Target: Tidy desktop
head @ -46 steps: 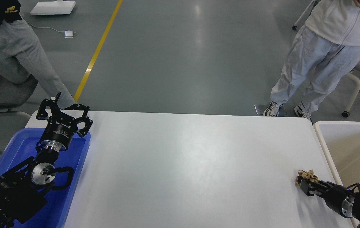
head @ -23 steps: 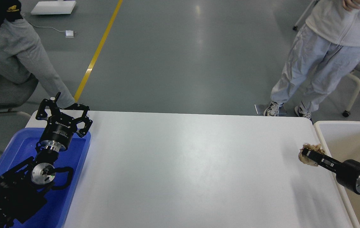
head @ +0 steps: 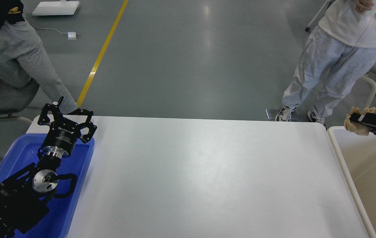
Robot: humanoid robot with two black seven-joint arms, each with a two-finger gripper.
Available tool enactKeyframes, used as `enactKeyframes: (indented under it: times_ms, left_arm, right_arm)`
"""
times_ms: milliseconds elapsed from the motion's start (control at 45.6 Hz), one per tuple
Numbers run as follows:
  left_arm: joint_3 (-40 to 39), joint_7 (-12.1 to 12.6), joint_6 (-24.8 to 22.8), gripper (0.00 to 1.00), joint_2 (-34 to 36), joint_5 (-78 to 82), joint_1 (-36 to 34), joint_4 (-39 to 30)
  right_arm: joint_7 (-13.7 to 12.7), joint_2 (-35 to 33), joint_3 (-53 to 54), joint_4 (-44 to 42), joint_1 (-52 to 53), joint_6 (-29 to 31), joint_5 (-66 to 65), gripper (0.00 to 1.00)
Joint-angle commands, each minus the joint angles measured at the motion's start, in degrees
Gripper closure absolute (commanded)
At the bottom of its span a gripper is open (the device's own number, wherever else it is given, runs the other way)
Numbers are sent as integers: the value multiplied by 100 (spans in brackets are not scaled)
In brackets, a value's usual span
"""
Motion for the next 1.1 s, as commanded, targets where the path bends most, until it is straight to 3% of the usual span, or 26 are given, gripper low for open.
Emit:
enactKeyframes:
  times_ms: [0,307,592,1075]
  left_arm:
    - [0,0,1,0,-7,-1,0,0]
    - [0,0,1,0,1,-1,0,0]
    - [0,0,1,0,-7,-1,0,0]
    - [0,0,1,0,1,-1,8,0]
  right_arm:
    - [-1,-447,0,149,524,490,29,100]
    - [8,-509,0,26,454,420,46,100]
    - [34,-149,-17,-1177,-415,385,1451,100]
    - [34,1845,44,-4068,-2305,385,4159,100]
